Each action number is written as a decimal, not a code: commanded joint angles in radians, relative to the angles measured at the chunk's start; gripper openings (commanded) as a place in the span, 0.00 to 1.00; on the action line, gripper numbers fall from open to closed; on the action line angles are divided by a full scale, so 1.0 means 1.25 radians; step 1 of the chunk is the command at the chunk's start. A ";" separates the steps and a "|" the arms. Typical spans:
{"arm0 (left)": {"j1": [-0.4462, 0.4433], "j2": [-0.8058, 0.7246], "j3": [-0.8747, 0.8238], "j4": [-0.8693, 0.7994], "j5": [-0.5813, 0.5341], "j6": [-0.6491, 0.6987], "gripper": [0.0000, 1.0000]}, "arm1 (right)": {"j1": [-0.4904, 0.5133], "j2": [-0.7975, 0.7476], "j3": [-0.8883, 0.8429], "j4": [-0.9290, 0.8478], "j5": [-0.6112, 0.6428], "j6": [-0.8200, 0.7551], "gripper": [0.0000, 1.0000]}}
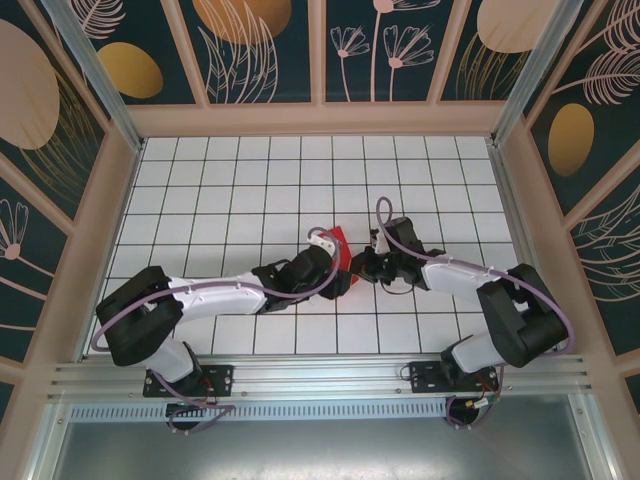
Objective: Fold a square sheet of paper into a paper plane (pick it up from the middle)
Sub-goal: Third fold the triangle at the center of the table.
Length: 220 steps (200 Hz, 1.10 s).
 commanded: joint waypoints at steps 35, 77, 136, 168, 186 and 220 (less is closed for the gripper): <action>-0.071 0.053 0.040 -0.051 -0.108 0.144 0.63 | 0.006 -0.009 -0.008 0.032 0.028 0.060 0.10; -0.102 0.062 0.041 -0.046 -0.141 0.168 0.62 | 0.006 -0.006 -0.003 0.028 0.033 0.051 0.10; -0.115 -0.001 -0.020 0.031 -0.216 0.158 0.58 | 0.009 0.003 0.011 0.023 0.026 0.047 0.09; -0.136 0.017 -0.016 0.051 -0.269 0.188 0.57 | 0.009 0.000 0.002 0.021 0.037 0.048 0.09; -0.143 0.027 -0.009 0.056 -0.257 0.210 0.55 | 0.009 -0.001 0.000 0.019 0.039 0.045 0.09; -0.145 0.029 -0.015 0.050 -0.244 0.247 0.61 | 0.008 0.004 0.001 0.017 0.044 0.046 0.09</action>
